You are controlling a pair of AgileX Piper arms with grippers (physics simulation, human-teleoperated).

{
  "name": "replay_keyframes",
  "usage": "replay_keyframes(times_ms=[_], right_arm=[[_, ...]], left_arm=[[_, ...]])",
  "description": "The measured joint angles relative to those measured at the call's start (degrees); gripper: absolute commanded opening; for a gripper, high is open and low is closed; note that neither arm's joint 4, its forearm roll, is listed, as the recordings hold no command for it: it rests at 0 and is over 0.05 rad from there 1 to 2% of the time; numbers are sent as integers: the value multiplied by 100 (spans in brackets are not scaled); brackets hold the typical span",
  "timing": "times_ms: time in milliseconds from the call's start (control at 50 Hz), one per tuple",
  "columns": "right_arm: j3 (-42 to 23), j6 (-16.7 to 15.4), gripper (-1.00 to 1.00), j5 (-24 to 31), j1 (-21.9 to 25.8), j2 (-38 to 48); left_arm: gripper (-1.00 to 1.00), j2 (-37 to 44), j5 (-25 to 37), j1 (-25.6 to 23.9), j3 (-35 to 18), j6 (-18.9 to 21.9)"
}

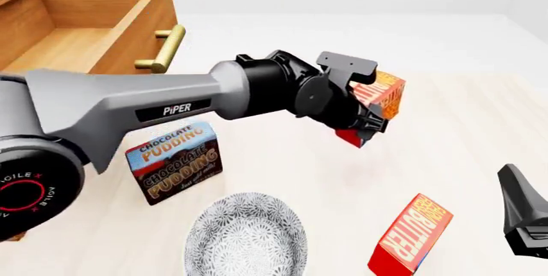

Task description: Put the butter at the front in the top drawer of the cabinet and close it.

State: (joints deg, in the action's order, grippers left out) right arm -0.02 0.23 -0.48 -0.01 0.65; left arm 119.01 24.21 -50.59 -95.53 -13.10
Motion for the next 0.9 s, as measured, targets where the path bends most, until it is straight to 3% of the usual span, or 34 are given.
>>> replay_keyframes(times_ms=[440,900], right_arm=[[0,0,100,0,0,0],[0,0,100,0,0,0]], left_arm=[[-100,-1532,694,182,706,107],[-100,-2370,1795,667,571,377]])
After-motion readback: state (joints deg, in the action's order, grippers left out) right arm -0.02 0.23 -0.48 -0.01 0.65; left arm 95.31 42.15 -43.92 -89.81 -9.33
